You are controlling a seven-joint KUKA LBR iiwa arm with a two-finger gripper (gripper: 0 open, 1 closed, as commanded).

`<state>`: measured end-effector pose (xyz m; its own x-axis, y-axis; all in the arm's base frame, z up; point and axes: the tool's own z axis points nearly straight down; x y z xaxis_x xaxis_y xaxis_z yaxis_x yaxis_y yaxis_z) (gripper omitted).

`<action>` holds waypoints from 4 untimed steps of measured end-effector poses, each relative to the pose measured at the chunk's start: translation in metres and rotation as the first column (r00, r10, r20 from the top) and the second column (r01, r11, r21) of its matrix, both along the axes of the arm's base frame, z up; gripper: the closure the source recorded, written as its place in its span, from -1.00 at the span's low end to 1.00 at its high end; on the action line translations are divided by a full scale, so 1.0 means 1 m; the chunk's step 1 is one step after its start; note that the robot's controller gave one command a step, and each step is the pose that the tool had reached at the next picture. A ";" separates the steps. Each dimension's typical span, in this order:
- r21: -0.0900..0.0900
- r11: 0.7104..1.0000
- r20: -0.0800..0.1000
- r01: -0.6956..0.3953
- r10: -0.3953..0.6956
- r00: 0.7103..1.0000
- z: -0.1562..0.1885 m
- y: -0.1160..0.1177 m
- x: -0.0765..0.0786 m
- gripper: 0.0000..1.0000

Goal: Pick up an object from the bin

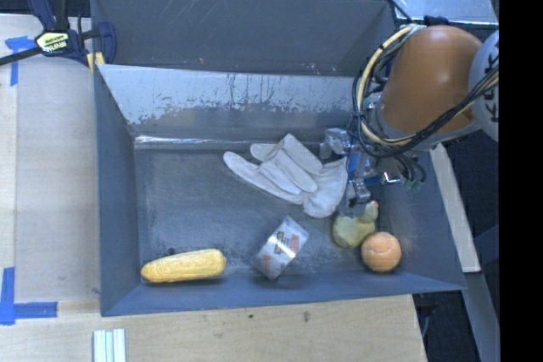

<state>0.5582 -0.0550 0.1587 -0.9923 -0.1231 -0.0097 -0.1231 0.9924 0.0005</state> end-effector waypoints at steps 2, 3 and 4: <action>-0.004 0.975 0.001 -0.224 0.224 0.975 -0.032 -0.012 0.000 -1.00; -0.008 0.916 0.002 -0.402 0.402 0.916 -0.048 -0.028 0.010 -1.00; -0.008 0.883 0.000 -0.470 0.470 0.883 -0.064 -0.023 0.013 -1.00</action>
Offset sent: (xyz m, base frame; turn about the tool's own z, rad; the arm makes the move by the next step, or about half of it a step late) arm -0.0083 -0.0223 -0.0410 -0.2882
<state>0.5714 -0.0785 0.0944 -0.8179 -0.5753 -0.0089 -0.5752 0.8180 -0.0074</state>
